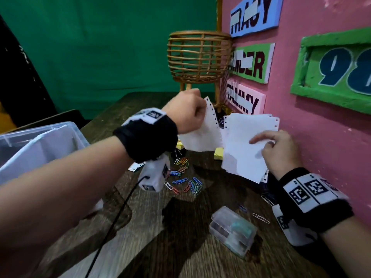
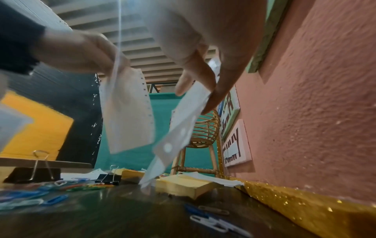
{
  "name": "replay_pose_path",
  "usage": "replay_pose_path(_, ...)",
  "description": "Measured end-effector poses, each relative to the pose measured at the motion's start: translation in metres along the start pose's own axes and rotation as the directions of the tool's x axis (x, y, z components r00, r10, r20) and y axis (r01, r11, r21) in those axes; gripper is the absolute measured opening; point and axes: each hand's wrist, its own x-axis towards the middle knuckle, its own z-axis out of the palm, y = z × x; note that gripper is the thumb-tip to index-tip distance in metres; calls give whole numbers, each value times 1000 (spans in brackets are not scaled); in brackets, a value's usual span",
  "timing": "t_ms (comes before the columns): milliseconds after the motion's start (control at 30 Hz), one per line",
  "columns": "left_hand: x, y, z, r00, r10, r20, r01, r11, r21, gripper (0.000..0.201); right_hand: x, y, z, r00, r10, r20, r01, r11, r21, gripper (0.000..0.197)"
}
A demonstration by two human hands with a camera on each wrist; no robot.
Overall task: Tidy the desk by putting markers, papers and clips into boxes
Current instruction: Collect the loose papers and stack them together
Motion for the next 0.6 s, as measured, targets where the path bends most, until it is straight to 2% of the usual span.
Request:
replay_pose_path(100, 3, 12, -15, 989, -30, 148, 54, 986, -160, 24, 0, -1, 3, 999, 39, 26, -40, 999, 32, 45)
replay_pose_path(200, -2, 20, -8, 968, -37, 249, 97, 967, -236, 21, 0, -7, 4, 998, -30, 50, 25, 995, 100, 31)
replay_pose_path(333, -7, 22, 22, 978, -28, 205, 75, 972, -221, 27, -8, -17, 0, 972, -152, 177, 110, 968, 227, 27)
replay_pose_path(467, -16, 14, 42, 988, 27, 154, 5, 980, -199, 27, -7, -12, 6, 972, -167, 168, 159, 986, 59, 29)
replay_pose_path(533, -20, -1, 47, 989, -48, 141, 62, 994, -95, 29, -5, -10, 9, 981, -144, 130, 143, 990, 17, 35)
replay_pose_path(600, -25, -21, 51, 954, -231, 189, 220, 973, 75, 34, -5, -10, 10, 989, -108, 98, 106, 994, 30, 46)
